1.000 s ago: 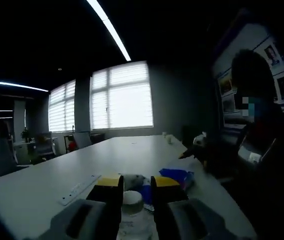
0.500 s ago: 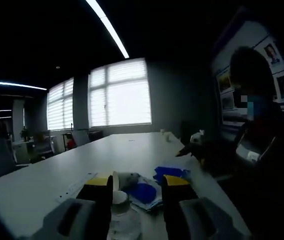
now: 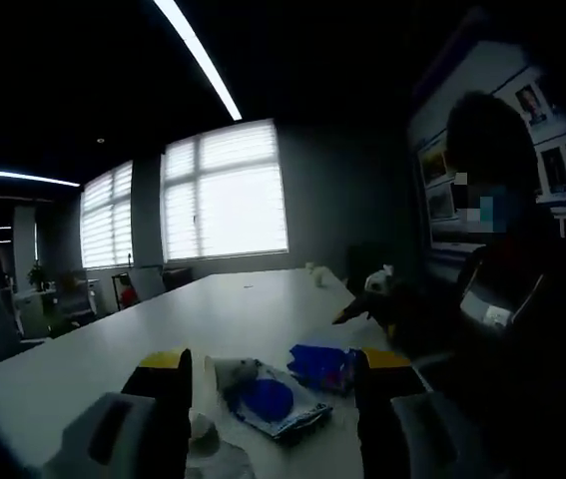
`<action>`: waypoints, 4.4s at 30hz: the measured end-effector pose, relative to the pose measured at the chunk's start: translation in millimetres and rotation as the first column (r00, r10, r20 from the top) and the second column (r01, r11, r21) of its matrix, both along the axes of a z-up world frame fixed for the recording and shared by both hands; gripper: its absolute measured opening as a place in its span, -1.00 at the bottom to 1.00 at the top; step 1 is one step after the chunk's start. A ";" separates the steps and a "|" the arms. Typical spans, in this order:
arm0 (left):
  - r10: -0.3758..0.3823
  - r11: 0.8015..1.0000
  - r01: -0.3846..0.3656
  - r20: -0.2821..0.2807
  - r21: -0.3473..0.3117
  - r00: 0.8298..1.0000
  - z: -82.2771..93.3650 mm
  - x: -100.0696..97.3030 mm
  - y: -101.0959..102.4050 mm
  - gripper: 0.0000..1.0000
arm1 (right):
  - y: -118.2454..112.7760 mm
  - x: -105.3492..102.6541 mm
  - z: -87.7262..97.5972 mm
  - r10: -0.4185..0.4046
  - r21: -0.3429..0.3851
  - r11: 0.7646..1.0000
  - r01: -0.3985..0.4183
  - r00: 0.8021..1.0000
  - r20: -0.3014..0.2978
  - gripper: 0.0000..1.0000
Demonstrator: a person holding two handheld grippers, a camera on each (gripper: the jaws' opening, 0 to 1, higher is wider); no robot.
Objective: Arrange the tabletop items into an orderly group along one side of the table until the central work area is clear of visible clutter.
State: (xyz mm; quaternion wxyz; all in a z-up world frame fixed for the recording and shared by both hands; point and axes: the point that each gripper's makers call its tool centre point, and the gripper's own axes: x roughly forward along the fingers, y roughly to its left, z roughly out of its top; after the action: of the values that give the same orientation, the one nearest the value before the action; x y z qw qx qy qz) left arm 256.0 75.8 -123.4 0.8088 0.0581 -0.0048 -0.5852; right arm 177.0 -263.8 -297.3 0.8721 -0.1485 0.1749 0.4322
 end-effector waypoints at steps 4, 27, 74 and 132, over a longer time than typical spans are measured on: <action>-0.005 1.000 0.005 -0.006 -0.003 1.000 4.5 0.8 -8.7 0.62 | -1.1 -1.0 0.4 0.002 0.002 1.000 -0.002 1.000 0.002 1.00; -0.014 0.983 0.030 -0.087 0.182 0.996 -13.6 18.6 -50.5 0.28 | -12.6 -7.4 0.7 0.001 0.037 0.999 -0.002 1.000 0.016 1.00; 0.213 0.876 -0.093 -0.205 0.474 0.955 -89.3 92.8 -130.6 0.32 | -2.6 -17.6 7.4 0.050 0.037 0.998 -0.051 0.998 0.028 1.00; 0.259 0.900 -0.094 -0.348 0.426 0.901 -114.0 133.7 -165.5 -1.00 | -19.1 -20.8 -6.7 0.034 0.034 0.999 -0.035 0.999 0.034 1.00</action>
State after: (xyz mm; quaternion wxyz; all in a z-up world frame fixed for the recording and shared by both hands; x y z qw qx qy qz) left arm 389.7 -89.7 -237.4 0.8143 0.1026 0.2837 -0.4959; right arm 156.3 -282.9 -304.0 0.8697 -0.1436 0.1501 0.4477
